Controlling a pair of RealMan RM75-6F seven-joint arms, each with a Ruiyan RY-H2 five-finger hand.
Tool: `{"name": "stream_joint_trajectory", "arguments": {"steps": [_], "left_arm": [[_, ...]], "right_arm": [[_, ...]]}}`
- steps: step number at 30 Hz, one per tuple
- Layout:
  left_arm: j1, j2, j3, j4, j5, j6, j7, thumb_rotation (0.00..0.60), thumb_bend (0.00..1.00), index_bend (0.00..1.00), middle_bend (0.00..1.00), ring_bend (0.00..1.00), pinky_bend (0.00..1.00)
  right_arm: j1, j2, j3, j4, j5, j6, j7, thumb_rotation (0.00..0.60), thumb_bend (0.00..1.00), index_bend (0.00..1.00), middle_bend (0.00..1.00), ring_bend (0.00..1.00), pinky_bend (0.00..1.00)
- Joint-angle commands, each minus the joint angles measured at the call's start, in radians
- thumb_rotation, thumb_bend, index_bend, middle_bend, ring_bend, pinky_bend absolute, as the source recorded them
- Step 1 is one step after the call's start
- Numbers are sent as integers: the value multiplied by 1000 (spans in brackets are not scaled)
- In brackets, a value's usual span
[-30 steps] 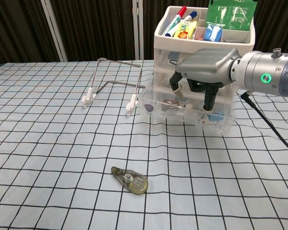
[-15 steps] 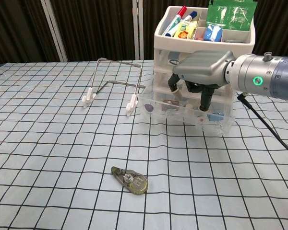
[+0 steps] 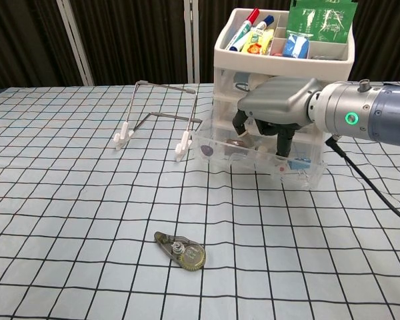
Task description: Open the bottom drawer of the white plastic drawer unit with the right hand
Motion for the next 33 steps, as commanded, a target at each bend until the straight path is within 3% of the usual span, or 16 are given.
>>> {"name": "stream_joint_trajectory", "arguments": {"steps": [1, 13, 33], "left_arm": [[0, 0, -1, 1, -3, -1, -2, 600, 106, 0, 0, 0, 0], [0, 3, -1, 2, -2, -2, -10, 600, 106, 0, 0, 0, 0], [4, 9, 1, 3, 6, 6, -29, 600, 105, 0, 0, 0, 0]], "right_arm": [[0, -5, -1, 4, 2, 1, 2, 600, 32, 551, 1000, 1000, 903], [1, -16, -7, 20, 0, 5, 5, 600, 197, 585, 1000, 1000, 903], [-6, -8, -4, -15, 11, 40, -16, 600, 218, 618, 1000, 1000, 903]]}}
